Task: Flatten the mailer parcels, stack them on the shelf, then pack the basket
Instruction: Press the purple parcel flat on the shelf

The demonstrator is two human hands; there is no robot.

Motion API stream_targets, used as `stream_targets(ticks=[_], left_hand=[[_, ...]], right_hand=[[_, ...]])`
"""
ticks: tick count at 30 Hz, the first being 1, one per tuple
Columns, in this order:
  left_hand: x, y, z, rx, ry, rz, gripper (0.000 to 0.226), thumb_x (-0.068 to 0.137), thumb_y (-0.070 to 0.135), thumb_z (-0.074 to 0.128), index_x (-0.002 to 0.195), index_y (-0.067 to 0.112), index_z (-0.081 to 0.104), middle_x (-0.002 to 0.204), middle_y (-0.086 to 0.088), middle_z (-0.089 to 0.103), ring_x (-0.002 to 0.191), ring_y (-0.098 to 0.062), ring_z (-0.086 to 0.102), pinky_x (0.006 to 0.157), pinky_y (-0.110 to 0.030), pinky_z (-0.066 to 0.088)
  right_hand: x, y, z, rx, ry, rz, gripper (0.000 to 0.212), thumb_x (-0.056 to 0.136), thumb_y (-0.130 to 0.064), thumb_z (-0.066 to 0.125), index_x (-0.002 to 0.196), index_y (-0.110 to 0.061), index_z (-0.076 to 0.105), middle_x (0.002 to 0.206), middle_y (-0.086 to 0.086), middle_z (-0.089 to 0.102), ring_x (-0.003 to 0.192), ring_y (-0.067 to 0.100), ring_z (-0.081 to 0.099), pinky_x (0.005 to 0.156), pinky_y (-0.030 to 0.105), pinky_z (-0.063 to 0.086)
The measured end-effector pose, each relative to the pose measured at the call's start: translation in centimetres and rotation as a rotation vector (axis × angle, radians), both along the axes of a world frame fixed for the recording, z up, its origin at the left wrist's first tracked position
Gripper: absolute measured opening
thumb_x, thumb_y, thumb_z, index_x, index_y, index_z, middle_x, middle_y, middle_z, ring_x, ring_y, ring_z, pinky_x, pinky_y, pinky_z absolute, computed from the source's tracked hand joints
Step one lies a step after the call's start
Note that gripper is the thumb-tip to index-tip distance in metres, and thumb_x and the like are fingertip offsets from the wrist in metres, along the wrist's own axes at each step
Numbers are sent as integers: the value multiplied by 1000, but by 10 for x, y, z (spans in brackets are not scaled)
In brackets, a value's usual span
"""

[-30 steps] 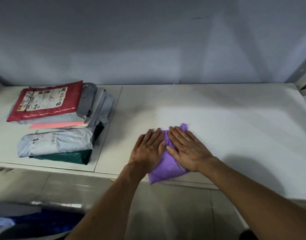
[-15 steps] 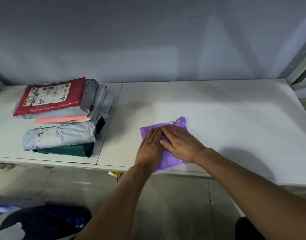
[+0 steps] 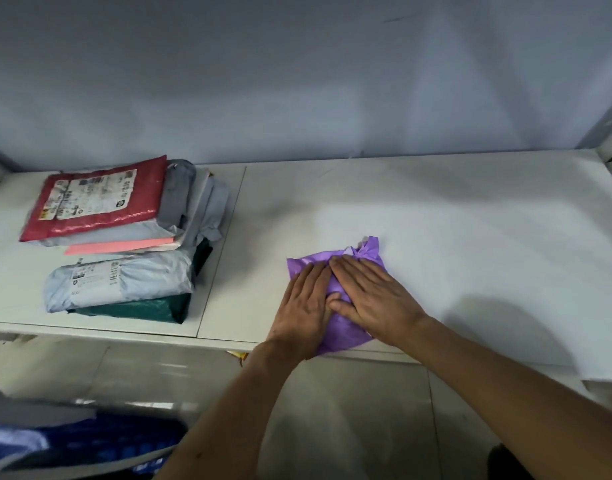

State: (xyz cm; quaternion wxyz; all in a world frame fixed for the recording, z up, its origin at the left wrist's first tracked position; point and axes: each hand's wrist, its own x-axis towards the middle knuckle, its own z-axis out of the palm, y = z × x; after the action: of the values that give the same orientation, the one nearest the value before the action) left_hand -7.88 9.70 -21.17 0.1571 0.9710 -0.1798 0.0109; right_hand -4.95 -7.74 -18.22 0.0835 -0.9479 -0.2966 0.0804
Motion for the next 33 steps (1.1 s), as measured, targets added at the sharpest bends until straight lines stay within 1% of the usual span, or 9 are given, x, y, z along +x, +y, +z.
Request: stream_targets(ticks=[3,6,10,14,25,27,29,31,33], left_hand=[[7,12,9,-13,158,-19,91,90,69,-1,151,7,26,158,-11,26,147,-25,22,120,-39,18],[10,27,16,90,101,-122,89,92,72,18,149,5,34,154,-12,35,142,-29,34,115,-42,30],[4,38,24,215,118,-131,109,75,87,12,154,12,16,161,-7,17,148,-25,19,117,-36,12],[1,39,22,238,62,-150,108,79,85,18,150,4,31,154,-15,34,140,-33,36,110,-48,33],[11,38,20,289,65,-166,107,81,84,18,147,2,35,152,-17,37,138,-34,40,107,-49,38],[13,38,31,208,92,-156,104,81,83,23,150,5,31,155,-13,32,141,-31,35,112,-41,33],[14,35,44,-22,234,2,82,87,66,48,149,13,35,152,-4,40,139,-24,40,107,-25,34],[10,36,53,-294,214,262,54,90,42,64,136,17,52,127,-1,59,113,-20,59,85,-19,40],[8,38,57,-429,151,552,44,90,30,66,130,14,58,117,-5,65,99,-23,63,82,-24,47]], right_hand=[[5,-4,-1,51,84,42,93,84,-73,3,156,-14,-1,163,0,-2,149,10,-3,119,25,-8],[8,-11,5,14,127,123,102,82,-79,26,155,-16,-8,163,0,-9,149,10,-10,120,26,-7],[8,-17,13,-41,143,178,109,82,-76,43,154,-16,-12,162,-1,-15,148,10,-14,114,21,-15],[8,-15,9,-50,111,191,111,81,-76,45,154,-15,-11,162,1,-16,148,11,-15,111,19,-18],[15,-13,6,-69,132,163,114,78,-80,44,155,-16,-9,162,1,-14,149,12,-13,118,24,-10],[17,-11,16,-58,192,149,112,77,-80,44,156,-16,-3,163,1,-6,150,14,-5,120,26,-2],[19,-9,25,136,234,48,104,75,-84,37,153,-16,21,159,2,23,146,18,21,119,30,20],[20,-14,25,420,154,-178,80,82,-75,42,139,-18,46,140,2,50,129,20,45,109,30,37],[23,-24,22,509,69,-446,57,88,-55,54,129,-17,54,129,6,56,120,25,52,102,31,41]])
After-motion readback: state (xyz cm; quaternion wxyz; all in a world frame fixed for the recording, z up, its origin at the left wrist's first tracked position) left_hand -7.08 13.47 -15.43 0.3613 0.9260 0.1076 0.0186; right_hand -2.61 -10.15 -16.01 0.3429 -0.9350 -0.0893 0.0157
